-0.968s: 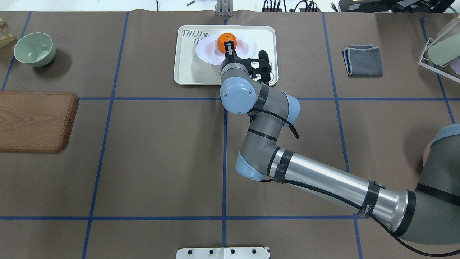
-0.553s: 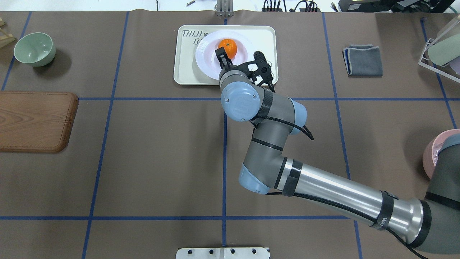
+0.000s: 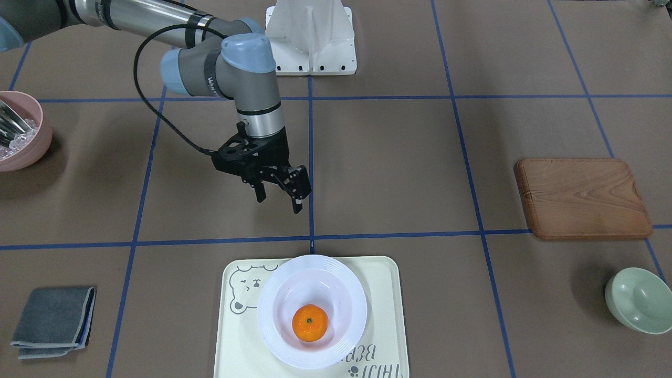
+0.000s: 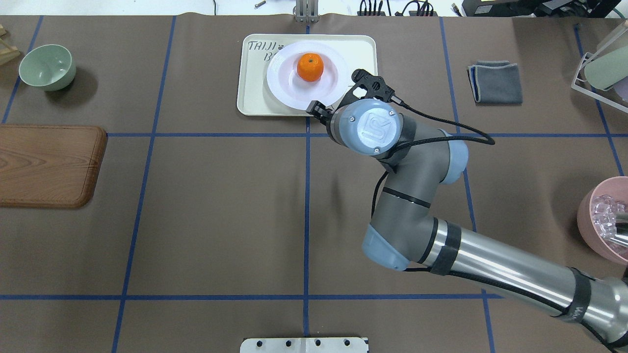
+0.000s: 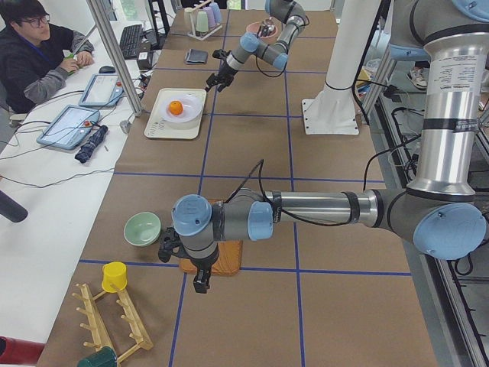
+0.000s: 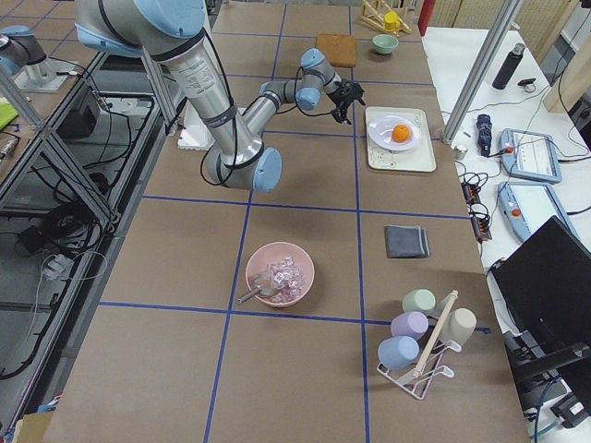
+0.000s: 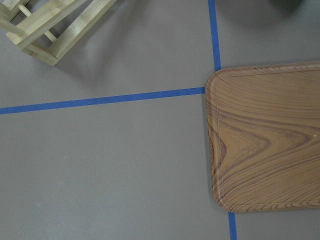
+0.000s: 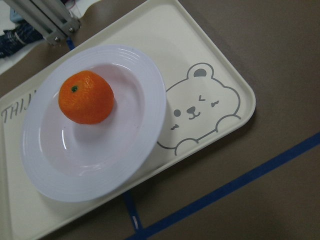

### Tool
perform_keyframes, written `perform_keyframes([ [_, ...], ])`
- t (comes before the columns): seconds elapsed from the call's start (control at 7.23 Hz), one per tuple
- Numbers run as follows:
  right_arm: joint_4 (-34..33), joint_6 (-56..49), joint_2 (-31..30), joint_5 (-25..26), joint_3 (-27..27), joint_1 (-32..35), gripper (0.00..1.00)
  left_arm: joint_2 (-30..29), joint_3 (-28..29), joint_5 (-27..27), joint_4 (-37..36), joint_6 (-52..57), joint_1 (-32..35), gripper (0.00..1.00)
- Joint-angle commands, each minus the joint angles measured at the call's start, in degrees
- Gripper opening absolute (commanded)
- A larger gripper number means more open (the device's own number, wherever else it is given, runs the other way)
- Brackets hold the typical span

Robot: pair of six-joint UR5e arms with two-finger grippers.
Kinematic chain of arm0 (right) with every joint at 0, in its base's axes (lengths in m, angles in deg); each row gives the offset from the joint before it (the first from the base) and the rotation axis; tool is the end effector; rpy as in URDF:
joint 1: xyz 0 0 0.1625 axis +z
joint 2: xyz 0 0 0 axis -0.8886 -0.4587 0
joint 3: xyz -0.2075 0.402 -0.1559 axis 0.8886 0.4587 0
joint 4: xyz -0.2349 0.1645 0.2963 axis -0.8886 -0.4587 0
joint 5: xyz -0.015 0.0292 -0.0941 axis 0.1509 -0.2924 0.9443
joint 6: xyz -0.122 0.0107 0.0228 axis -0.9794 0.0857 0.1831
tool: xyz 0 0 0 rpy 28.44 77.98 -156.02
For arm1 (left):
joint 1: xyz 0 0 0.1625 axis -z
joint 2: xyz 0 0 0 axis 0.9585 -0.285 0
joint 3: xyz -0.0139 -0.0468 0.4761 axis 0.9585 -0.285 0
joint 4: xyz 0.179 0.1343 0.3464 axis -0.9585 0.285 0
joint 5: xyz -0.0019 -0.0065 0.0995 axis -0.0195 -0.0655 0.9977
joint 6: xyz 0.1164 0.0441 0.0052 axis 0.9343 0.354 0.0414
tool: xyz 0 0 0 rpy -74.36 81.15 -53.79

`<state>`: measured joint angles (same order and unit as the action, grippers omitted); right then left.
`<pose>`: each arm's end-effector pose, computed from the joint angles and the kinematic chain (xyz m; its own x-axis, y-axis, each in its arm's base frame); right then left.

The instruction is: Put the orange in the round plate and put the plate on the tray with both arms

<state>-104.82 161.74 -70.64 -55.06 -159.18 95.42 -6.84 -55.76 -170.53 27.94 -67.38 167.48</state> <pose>-0.5652 -0.5244 0.2825 0.4519 0.3666 0.8133 -0.5842 0.8106 -0.0408 -0.0827 -0.4881 0.7374 0.7250 0.0997 -0.6815 -0.0690 0.9950 0.0722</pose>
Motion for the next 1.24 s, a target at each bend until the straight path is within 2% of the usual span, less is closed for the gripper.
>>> perform_keyframes([
  [0.0, -1.83, -23.71, -10.53, -14.17, -8.66, 7.76, 1.0, 0.02, -0.07, 0.0, 0.06, 0.0, 0.0, 0.99],
  [0.14, -2.0, -31.03, -14.77, -21.62, -10.73, 12.84, 1.0, 0.02, -0.07, 0.0, 0.06, 0.0, 0.0, 0.99],
  [0.41, -6.03, -48.85, -20.32, -27.47, -11.45, 20.77, 1.0, 0.02, -0.16, 0.0, 0.14, 0.0, 0.0, 0.99],
  [0.83, -6.4, -78.29, -34.46, -38.36, -11.98, 37.97, 1.0, 0.02, -0.16, 0.0, 0.23, 0.0, 0.0, 0.99],
  [0.97, -6.57, -84.13, -37.72, -42.14, -11.89, 43.77, 1.0, -0.07, -0.16, 0.0, 0.23, 0.0, 0.0, 0.99],
  [1.11, -7.62, -87.84, -40.02, -42.7, -12.24, 47.05, 1.0, 0.01, -0.16, 0.0, 0.23, 0.0, 0.0, 0.99],
])
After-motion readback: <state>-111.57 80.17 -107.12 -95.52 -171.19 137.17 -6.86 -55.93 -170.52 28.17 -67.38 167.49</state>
